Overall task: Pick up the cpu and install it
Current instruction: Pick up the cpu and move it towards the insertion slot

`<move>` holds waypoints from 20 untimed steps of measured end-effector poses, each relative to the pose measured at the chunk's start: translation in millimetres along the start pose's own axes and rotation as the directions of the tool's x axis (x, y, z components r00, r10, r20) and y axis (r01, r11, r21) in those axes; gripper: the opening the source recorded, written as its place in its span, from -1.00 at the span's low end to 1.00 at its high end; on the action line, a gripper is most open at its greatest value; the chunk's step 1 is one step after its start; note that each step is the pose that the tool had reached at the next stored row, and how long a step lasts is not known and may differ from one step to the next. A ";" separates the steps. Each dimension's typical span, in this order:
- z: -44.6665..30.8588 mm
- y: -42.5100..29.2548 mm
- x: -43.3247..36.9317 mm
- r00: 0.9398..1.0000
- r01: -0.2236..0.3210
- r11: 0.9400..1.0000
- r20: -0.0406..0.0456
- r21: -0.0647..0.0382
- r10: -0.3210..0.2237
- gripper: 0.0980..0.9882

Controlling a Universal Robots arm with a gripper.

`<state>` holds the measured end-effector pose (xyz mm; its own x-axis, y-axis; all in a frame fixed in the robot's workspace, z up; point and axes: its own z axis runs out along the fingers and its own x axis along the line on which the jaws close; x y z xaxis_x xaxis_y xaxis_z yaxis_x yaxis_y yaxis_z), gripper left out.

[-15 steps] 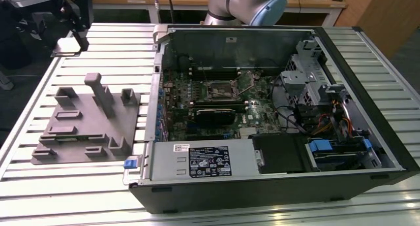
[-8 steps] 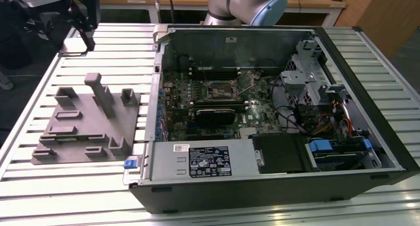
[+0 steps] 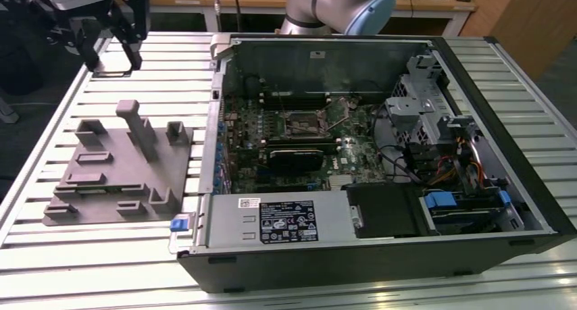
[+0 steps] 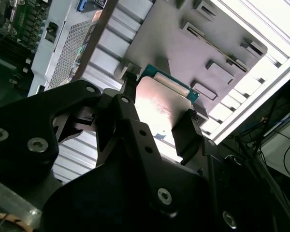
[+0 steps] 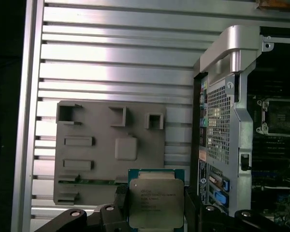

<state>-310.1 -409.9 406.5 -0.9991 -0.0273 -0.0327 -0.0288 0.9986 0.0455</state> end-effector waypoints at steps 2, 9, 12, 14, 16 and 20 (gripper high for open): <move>0.1 -0.1 -3.8 1.000 0.000 1.000 0.000 0.000 0.000 0.00; 0.6 -0.5 -17.2 1.000 0.000 1.000 0.000 0.000 0.000 0.00; 0.7 -0.7 -23.4 1.000 0.000 1.000 0.000 0.000 0.000 0.00; 0.8 -0.8 -27.4 1.000 0.000 1.000 0.000 0.000 0.000 0.00; 0.9 -0.9 -31.5 1.000 0.000 1.000 0.000 0.000 0.000 0.00; 1.3 -1.1 -40.1 1.000 0.000 1.000 0.000 0.000 0.000 0.00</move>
<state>-270.0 -409.9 406.5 -0.9991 -0.0273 -0.0327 -0.0287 0.9986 0.0455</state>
